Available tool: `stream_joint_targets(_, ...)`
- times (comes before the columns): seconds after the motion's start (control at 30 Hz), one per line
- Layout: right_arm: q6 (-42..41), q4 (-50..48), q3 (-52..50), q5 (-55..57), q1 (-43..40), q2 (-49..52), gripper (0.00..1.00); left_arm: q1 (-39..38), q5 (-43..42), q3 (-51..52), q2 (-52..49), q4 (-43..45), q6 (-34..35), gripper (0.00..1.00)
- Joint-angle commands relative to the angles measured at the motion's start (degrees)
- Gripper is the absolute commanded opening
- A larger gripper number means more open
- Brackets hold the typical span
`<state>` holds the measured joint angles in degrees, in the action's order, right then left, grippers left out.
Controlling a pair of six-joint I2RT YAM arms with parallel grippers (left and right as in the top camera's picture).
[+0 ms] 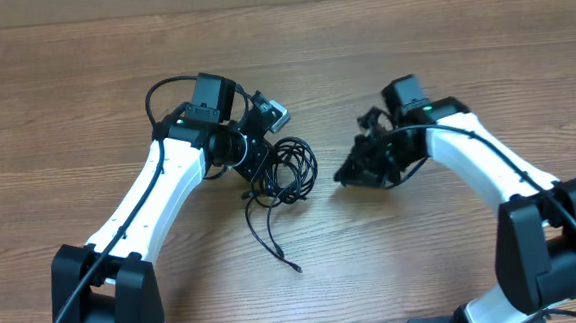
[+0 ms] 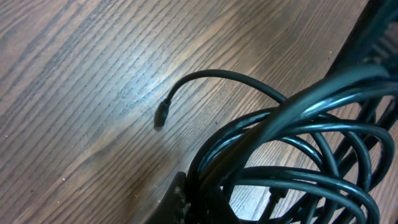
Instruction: Untangle cables
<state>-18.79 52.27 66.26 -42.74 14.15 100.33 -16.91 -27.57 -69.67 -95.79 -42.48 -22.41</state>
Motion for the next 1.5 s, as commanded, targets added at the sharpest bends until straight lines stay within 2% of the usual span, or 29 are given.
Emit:
stream_joint_targets(0.0, 16.2, -0.1, 2.2, -17.0, -2.5, -1.6, 0.34, -0.4, -2.5, 0.2, 0.4, -0.6, 0.6, 0.04)
stream_joint_targets(0.1, 21.5, 0.0, 2.2, -21.2, -2.7, -1.6, 0.44, -0.4, -2.7, 0.2, 0.4, -0.8, 0.6, 0.04)
stream_joint_targets(0.23, 23.8, -2.4, 2.2, -24.5, -2.5, -1.6, 0.45, -0.4, -5.1, 0.2, -0.3, -0.8, 0.6, 0.04)
stream_joint_targets(0.33, 23.7, -5.1, 2.2, -24.2, -1.8, -1.6, 0.39, -0.4, -7.5, 0.2, -2.2, -0.8, 0.6, 0.04)
stream_joint_targets(0.43, 23.5, -6.9, 2.2, -23.8, -0.8, -1.6, 0.29, -0.4, -9.7, 0.2, -4.7, -0.8, 0.6, 0.04)
stream_joint_targets(0.5, 22.1, -7.9, 2.2, -20.9, -0.3, -1.6, 0.24, -0.4, -11.7, 0.2, -6.3, -0.8, 0.6, 0.04)
stream_joint_targets(0.7, 10.9, -8.7, 2.1, -2.7, -0.1, -1.6, 0.18, -0.4, -14.5, 0.2, -8.3, -0.8, 0.1, 0.04)
stream_joint_targets(1.0, 6.3, -9.4, 2.0, 8.3, 3.5, -1.6, 0.19, -0.4, -17.0, 0.2, -8.3, -0.5, -1.7, 0.04)
stream_joint_targets(1.3, -3.9, -13.1, 2.0, 27.2, 9.3, -1.6, 0.19, -0.4, -21.1, 0.2, -8.3, -1.0, -3.3, 0.04)
stream_joint_targets(1.47, -5.5, -15.6, 1.9, 31.2, 10.1, -1.1, 0.19, -0.4, -22.7, 0.2, -8.3, -1.0, -3.4, 0.04)
